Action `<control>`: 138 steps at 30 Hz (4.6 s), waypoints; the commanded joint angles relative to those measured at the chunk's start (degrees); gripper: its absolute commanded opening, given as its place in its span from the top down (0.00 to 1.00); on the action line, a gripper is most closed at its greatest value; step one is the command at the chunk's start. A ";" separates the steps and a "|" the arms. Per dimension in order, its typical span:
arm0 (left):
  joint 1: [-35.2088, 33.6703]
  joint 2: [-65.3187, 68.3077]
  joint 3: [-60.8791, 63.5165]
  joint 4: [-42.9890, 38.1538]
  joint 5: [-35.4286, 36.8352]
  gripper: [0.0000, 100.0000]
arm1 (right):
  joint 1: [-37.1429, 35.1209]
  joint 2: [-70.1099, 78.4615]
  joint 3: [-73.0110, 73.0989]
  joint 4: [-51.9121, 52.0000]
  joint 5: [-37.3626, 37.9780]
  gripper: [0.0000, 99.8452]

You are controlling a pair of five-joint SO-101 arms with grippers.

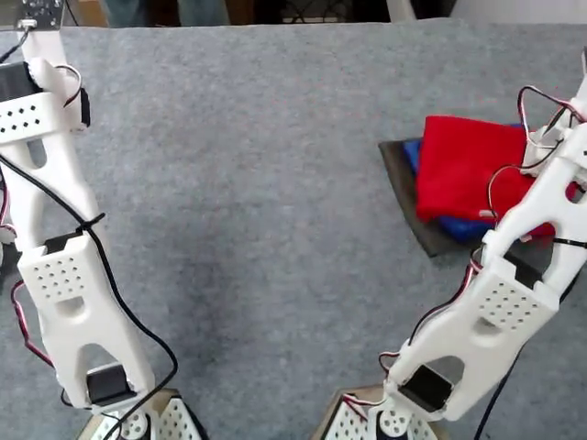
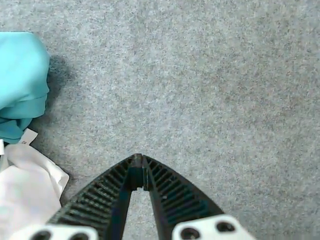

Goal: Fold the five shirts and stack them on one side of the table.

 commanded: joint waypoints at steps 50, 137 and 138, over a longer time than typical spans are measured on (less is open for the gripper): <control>-40.22 -29.71 37.41 -3.43 -3.34 0.82 | 0.53 16.04 -35.65 0.62 -3.16 0.97; -72.75 -65.93 91.56 -26.90 -1.41 0.73 | -89.67 12.70 5.23 -3.69 -20.84 0.66; -72.48 -65.58 91.56 -26.90 -1.41 0.73 | -89.58 12.70 6.90 -4.48 -20.92 0.66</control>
